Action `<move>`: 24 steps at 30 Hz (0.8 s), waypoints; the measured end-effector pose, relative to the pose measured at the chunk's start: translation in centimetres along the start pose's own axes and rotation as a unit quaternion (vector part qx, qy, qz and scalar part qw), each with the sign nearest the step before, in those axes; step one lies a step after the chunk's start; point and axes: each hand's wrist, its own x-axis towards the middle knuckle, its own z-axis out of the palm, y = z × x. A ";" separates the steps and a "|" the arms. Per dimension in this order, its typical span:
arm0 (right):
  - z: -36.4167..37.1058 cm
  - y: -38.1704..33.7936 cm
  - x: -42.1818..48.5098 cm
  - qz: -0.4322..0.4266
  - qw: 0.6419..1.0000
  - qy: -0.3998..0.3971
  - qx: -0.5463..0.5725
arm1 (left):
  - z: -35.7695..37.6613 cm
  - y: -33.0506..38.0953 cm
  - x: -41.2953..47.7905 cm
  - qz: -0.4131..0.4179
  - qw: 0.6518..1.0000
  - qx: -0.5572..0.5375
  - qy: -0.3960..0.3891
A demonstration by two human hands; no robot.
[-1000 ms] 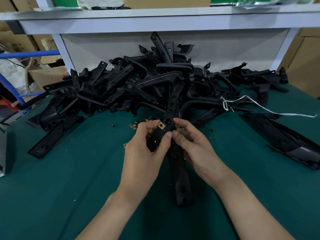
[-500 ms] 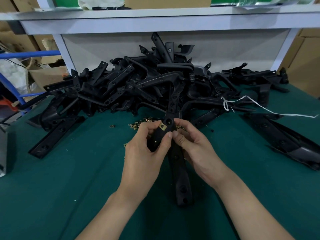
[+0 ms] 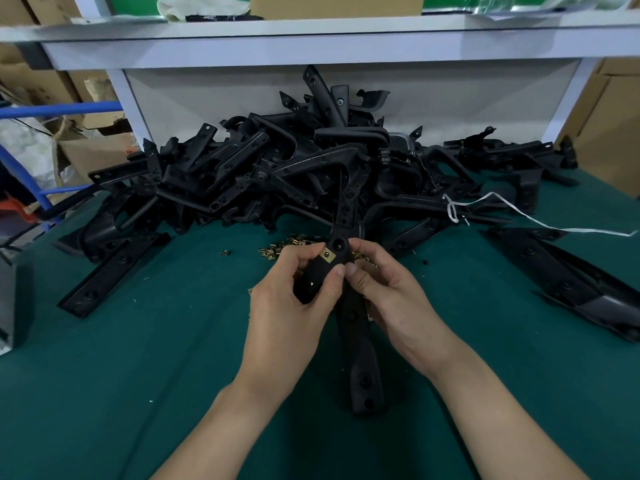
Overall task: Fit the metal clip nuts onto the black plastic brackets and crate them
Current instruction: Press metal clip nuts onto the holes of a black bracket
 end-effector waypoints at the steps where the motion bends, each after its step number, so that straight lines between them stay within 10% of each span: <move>1: 0.0 0.0 0.0 0.000 1.000 0.003 -0.004 | 0.0 0.0 0.0 -0.003 1.000 -0.003 0.001; 24: -0.2 0.3 0.1 -0.002 1.000 0.000 -0.018 | -0.1 -0.3 0.0 -0.038 0.999 0.002 0.000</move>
